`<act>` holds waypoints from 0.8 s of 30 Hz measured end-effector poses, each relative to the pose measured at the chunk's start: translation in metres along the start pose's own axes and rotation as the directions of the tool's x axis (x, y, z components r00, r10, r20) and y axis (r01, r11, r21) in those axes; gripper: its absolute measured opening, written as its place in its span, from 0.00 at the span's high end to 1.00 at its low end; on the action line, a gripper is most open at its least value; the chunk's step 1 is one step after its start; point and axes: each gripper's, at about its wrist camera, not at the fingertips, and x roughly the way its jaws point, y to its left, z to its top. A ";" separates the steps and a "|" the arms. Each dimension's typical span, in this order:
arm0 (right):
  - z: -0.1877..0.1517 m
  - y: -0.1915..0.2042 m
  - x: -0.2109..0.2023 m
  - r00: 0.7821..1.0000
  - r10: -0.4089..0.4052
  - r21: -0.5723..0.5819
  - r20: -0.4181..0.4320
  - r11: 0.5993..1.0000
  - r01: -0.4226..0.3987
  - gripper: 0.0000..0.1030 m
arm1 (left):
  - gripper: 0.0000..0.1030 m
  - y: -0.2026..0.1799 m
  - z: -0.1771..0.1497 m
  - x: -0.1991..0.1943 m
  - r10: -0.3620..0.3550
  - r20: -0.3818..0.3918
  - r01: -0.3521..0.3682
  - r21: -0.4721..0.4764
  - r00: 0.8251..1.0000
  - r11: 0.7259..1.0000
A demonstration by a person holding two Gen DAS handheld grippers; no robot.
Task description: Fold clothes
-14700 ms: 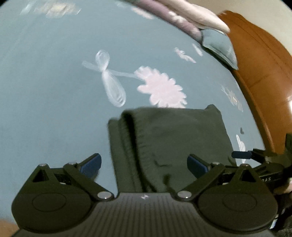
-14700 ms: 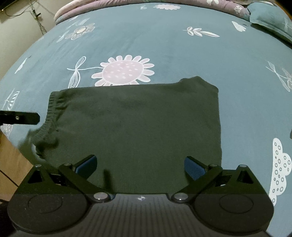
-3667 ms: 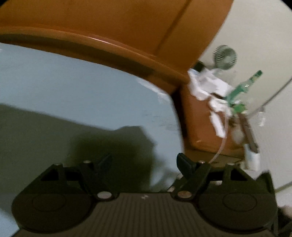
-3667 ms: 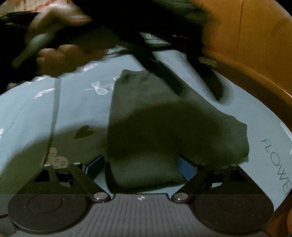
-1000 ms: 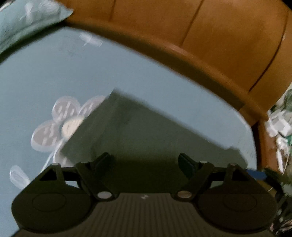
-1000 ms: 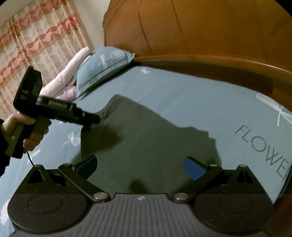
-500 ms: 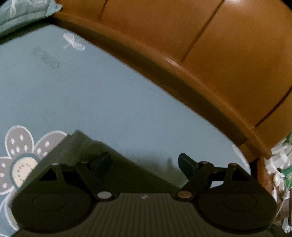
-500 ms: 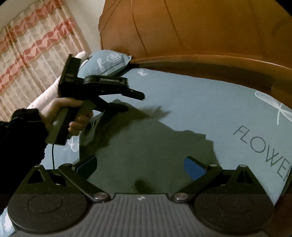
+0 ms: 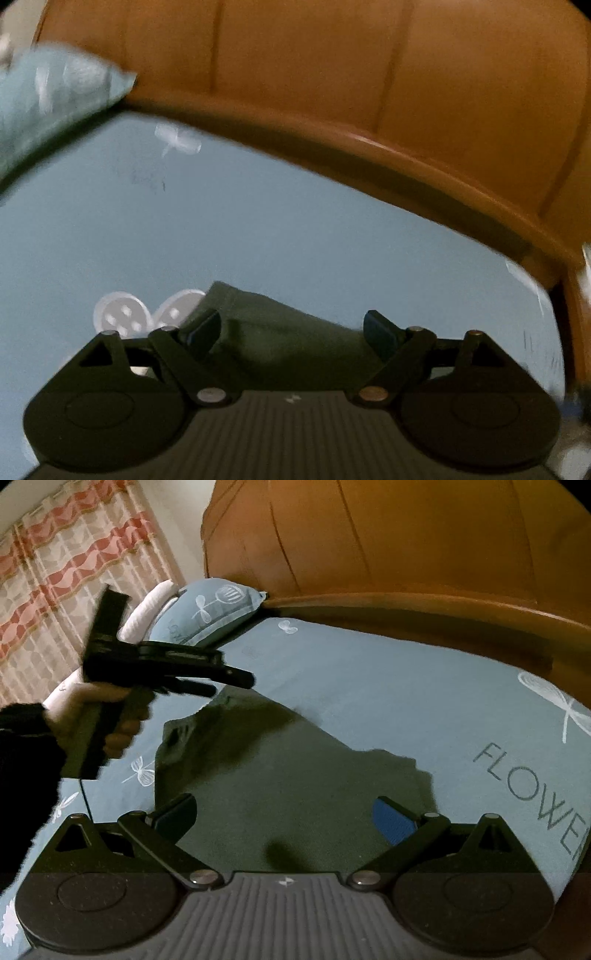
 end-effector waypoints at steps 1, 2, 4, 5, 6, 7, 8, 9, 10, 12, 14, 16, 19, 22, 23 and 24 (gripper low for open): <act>0.000 0.002 0.000 1.000 -0.002 -0.005 0.004 1.000 0.002 0.00 | 0.16 -0.007 -0.003 -0.011 0.012 0.002 -0.012 0.034 1.000 0.999; 0.001 0.005 0.001 1.000 -0.003 -0.009 0.003 1.000 0.003 0.00 | 0.14 -0.012 -0.008 -0.024 0.026 0.009 -0.026 0.065 1.000 0.998; 0.001 0.012 0.003 1.000 -0.008 -0.027 -0.005 1.000 0.008 0.00 | 0.11 -0.020 -0.024 -0.048 0.070 0.035 -0.073 0.110 0.997 0.991; 0.000 0.017 0.004 1.000 -0.013 -0.041 -0.012 0.999 0.013 0.00 | 0.08 -0.021 -0.031 -0.057 0.097 0.052 -0.102 0.127 0.994 0.987; -0.002 0.025 0.004 1.000 -0.015 -0.063 -0.014 0.998 0.014 0.00 | 0.06 -0.021 -0.037 -0.062 0.127 0.072 -0.136 0.140 0.989 0.981; -0.005 0.032 0.003 1.000 -0.016 -0.086 -0.017 0.996 0.015 0.00 | 0.02 -0.021 -0.045 -0.068 0.150 0.089 -0.163 0.157 0.985 0.974; -0.007 0.040 0.003 1.000 -0.018 -0.109 -0.020 0.994 0.016 0.00 | 0.01 -0.022 -0.056 -0.074 0.166 0.102 -0.182 0.177 0.981 0.967; -0.010 0.047 0.002 1.000 -0.019 -0.131 -0.022 0.991 0.016 0.00 | 0.01 -0.023 -0.067 -0.079 0.174 0.104 -0.191 0.190 0.979 0.963; -0.013 0.055 0.002 0.999 -0.020 -0.154 -0.025 0.988 0.016 0.00 | 0.01 -0.024 -0.078 -0.083 0.175 0.093 -0.190 0.196 0.980 0.962; -0.021 0.070 0.003 0.999 -0.010 -0.189 -0.044 0.982 0.001 0.00 | 0.01 -0.022 -0.103 -0.091 0.175 0.063 -0.183 0.171 0.983 0.968; -0.028 0.082 0.006 0.998 -0.015 -0.222 -0.062 0.975 0.001 0.00 | 0.01 -0.020 -0.125 -0.095 0.175 0.032 -0.177 0.138 0.984 0.974; -0.037 0.089 0.012 0.995 -0.042 -0.247 -0.089 0.969 0.019 0.00 | 0.01 -0.022 -0.145 -0.100 0.199 0.031 -0.201 0.114 0.980 0.973; -0.049 0.096 0.022 0.989 -0.098 -0.283 -0.110 0.957 0.063 0.00 | 0.01 -0.026 -0.169 -0.106 0.213 0.035 -0.215 0.096 0.977 0.972; -0.061 0.103 0.027 0.983 -0.151 -0.339 -0.108 0.935 0.106 0.00 | 0.01 -0.029 -0.180 -0.116 0.204 0.059 -0.209 0.092 0.977 0.974; -0.063 0.105 0.029 0.981 -0.163 -0.358 -0.101 0.926 0.117 0.00 | 0.01 -0.028 -0.182 -0.119 0.195 0.068 -0.200 0.077 0.978 0.977; -0.064 0.108 0.027 0.981 -0.169 -0.366 -0.091 0.922 0.125 0.00 | 0.01 -0.026 -0.183 -0.123 0.184 0.077 -0.189 0.059 0.980 0.980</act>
